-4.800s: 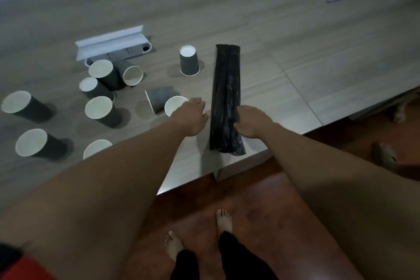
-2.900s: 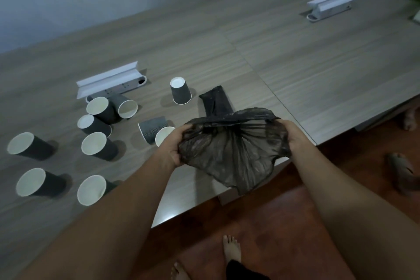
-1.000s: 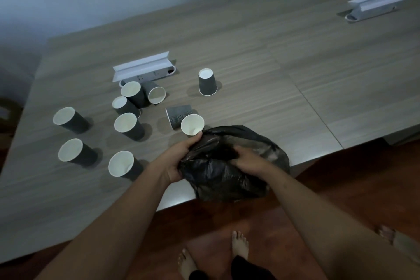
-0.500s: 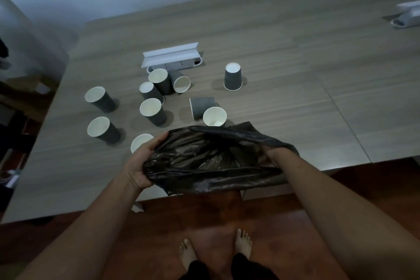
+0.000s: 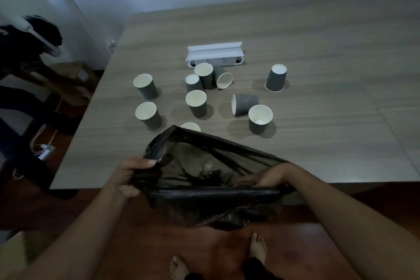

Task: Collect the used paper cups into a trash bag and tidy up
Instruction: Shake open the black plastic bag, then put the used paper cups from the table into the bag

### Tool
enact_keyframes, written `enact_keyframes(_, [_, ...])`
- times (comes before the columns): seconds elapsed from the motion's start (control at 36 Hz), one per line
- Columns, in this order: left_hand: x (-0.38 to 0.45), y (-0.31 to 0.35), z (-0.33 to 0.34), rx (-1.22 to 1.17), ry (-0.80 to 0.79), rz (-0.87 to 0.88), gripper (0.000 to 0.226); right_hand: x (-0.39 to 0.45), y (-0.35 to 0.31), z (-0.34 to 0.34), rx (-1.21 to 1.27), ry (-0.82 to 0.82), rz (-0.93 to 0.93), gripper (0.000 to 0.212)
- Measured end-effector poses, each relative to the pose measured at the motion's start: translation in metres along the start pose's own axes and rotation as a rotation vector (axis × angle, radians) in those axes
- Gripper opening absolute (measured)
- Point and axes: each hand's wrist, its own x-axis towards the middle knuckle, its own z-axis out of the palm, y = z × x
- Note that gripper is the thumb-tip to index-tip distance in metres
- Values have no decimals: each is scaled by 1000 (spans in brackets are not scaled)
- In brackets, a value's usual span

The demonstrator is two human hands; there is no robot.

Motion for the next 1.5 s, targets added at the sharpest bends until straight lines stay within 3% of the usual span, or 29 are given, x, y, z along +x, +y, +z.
enact_keyframes(0.06, [-10, 3, -23, -18, 81, 14, 44, 14, -18, 5, -9, 6, 1, 79])
enact_keyframes(0.14, [-30, 14, -59, -67, 125, 66, 38, 40, -53, 16, -59, 34, 31, 93])
enact_keyframes(0.25, [-42, 38, -97, -120, 138, 125, 29, 68, -101, 30, -182, 176, 5, 93])
enact_keyframes(0.36, [-48, 64, -121, -109, 97, 167, 24, 92, -147, 44, -239, 400, -167, 68])
enact_keyframes(0.47, [-49, 91, -143, -13, 34, 132, 27, 117, -188, 57, 100, 477, -324, 36])
enact_keyframes(0.58, [-41, 116, -148, 330, 6, 106, 36, 134, -207, 59, 254, 615, -371, 23])
enact_keyframes(0.64, [-33, 125, -147, 521, 68, 104, 50, 140, -211, 59, 346, 635, -379, 34])
enact_keyframes(0.72, [-23, 134, -145, 698, 158, 125, 45, 142, -212, 51, 382, 701, -313, 75])
enact_keyframes(0.78, [-19, 139, -146, 758, 196, 135, 37, 140, -211, 44, 429, 775, -325, 70])
enact_keyframes(0.89, [-12, 141, -150, 812, 247, 118, 28, 134, -203, 29, 417, 1168, -397, 26])
enact_keyframes(0.94, [-9, 137, -151, 817, 261, 98, 25, 129, -194, 22, 258, 1403, -374, 25])
enact_keyframes(1.0, [0, 137, -150, 803, 285, 78, 24, 125, -185, 6, 60, 1522, -281, 39])
enact_keyframes(1.06, [5, 136, -150, 793, 313, 64, 23, 127, -178, -9, -95, 1499, -128, 63])
enact_keyframes(1.11, [10, 134, -148, 787, 347, 52, 20, 132, -172, -21, -161, 1377, -7, 84])
enact_keyframes(1.17, [15, 131, -147, 784, 386, 48, 17, 140, -167, -29, -207, 1273, 53, 92])
enact_keyframes(1.36, [24, 131, -145, 779, 491, 51, 14, 151, -160, -44, -216, 1218, 70, 89])
enact_keyframes(1.5, [27, 126, -148, 782, 513, 20, 13, 146, -153, -39, -108, 1287, 17, 69])
